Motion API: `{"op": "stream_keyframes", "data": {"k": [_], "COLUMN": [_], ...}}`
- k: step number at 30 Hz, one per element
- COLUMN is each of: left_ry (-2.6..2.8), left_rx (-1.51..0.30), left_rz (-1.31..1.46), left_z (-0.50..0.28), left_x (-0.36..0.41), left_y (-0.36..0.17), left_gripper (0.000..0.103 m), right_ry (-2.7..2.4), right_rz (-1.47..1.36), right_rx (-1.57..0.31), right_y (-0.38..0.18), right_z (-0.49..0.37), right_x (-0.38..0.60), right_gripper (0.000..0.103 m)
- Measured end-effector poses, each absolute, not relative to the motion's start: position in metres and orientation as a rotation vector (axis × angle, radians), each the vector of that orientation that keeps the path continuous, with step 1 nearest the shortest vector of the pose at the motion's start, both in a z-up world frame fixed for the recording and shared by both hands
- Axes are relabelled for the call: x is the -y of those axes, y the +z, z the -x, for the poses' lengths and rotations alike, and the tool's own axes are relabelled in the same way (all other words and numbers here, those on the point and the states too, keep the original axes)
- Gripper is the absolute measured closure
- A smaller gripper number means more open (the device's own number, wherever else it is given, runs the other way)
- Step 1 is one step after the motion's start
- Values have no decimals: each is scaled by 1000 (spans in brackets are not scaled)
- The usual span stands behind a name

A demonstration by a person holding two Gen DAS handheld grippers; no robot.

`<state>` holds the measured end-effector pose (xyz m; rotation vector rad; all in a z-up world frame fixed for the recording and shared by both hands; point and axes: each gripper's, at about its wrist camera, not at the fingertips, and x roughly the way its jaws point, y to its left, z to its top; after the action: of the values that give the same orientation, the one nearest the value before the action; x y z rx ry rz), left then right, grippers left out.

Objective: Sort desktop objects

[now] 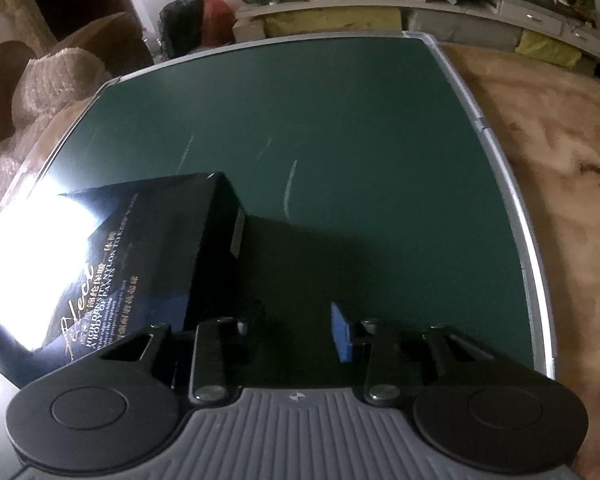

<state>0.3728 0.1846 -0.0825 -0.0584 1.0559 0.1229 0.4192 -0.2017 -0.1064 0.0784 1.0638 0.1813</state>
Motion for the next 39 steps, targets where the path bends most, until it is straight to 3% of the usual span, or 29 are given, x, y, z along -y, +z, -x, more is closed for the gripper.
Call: {"op": "stream_keyframes", "data": {"k": [2,3,5,18,19,20,21,22,23,31,32,34,39], "left_ry": [79,59,6,4,15,49,76,99,94,-6,-25,-73,-193], "left_rx": [-1053,-1046,-1039,-1007,-998,-975,-960,-945,-930,-900,-890,-887,-955], "left_rz": [55,62,110,58,64,64,81,99,132,357,385,428,458], "left_z": [-376,-377,-379,-371,-371,-369,-367,-365,-363,-364,-363,-364,-373], "left_x": [-174,-168,-164,-155,-159,-164,-170,-175,-180,-207,-212,-219,-199], "left_y": [-87,-87,-84,-76,-76,-76,-76,-76,-77,-77,-74,-75,-96], "left_gripper": [103,103,103,101,97,90,71,57,54,44,41,25,24], "right_ry": [191,200,216,243,232,213,194,188,190,194,204,225,311], "right_rz": [-57,-56,-72,-86,-99,-110,-131,-166,-197,-369,-395,-447,-529], "right_rx": [-1064,-1067,-1066,-1051,-1035,-1017,-994,-970,-952,-938,-947,-964,-1027], "right_y": [-107,-107,-101,-84,-82,-80,-77,-75,-73,-76,-79,-85,-103], "right_z": [-419,-420,-420,-406,-406,-405,-404,-403,-402,-402,-403,-405,-408], "right_x": [194,190,186,196,199,202,208,214,220,254,258,265,264], "right_gripper": [65,79,98,97,90,63,31,18,1,0,0,0,0]}}
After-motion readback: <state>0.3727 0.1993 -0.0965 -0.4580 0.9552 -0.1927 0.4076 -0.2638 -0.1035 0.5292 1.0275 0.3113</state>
